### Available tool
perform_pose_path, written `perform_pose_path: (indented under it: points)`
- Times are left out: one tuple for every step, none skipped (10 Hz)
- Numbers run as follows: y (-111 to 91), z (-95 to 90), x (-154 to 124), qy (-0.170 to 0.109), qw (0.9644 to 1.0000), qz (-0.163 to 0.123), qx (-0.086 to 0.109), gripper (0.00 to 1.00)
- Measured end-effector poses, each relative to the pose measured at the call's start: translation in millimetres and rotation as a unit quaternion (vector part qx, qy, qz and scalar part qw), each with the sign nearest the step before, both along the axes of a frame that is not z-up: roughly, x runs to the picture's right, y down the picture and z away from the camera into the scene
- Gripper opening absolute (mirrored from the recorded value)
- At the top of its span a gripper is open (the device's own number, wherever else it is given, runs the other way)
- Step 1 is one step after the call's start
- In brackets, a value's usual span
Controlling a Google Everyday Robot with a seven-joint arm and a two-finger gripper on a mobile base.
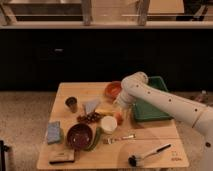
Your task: Place apple in paper cup
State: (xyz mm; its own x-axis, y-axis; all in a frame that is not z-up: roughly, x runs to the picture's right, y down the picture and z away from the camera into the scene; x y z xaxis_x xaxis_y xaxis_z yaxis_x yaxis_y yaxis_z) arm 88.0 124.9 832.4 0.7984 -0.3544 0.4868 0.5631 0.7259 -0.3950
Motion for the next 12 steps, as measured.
perform_pose_path:
  points:
    - [3,0.4,-2,-0.004,1.0,-0.004,-0.003,0.79]
    - [6,1.3,-3,-0.007,0.9999,-0.007,-0.007,0.8]
    - [9,1.9,-3,-0.008,0.9999,-0.009,-0.01,0.8]
    - [12,3.2,-2,-0.009,0.9998,-0.01,-0.014,0.8]
    - [17,5.0,-2,-0.009,0.9998,-0.01,-0.016,0.8]
    - [23,7.7,-1,-0.009,0.9998,-0.007,-0.017,0.8]
    - [26,9.4,1,-0.008,0.9998,-0.004,-0.017,0.8]
    - [30,11.6,3,-0.007,0.9998,0.0,-0.018,0.8]
    - [32,12.8,5,-0.006,0.9998,0.002,-0.018,0.8]
    - [34,13.7,6,-0.005,0.9998,0.002,-0.018,0.77]
    - [35,14.5,6,-0.005,0.9998,0.003,-0.018,0.69]
    - [37,15.5,6,-0.004,0.9998,0.003,-0.019,0.57]
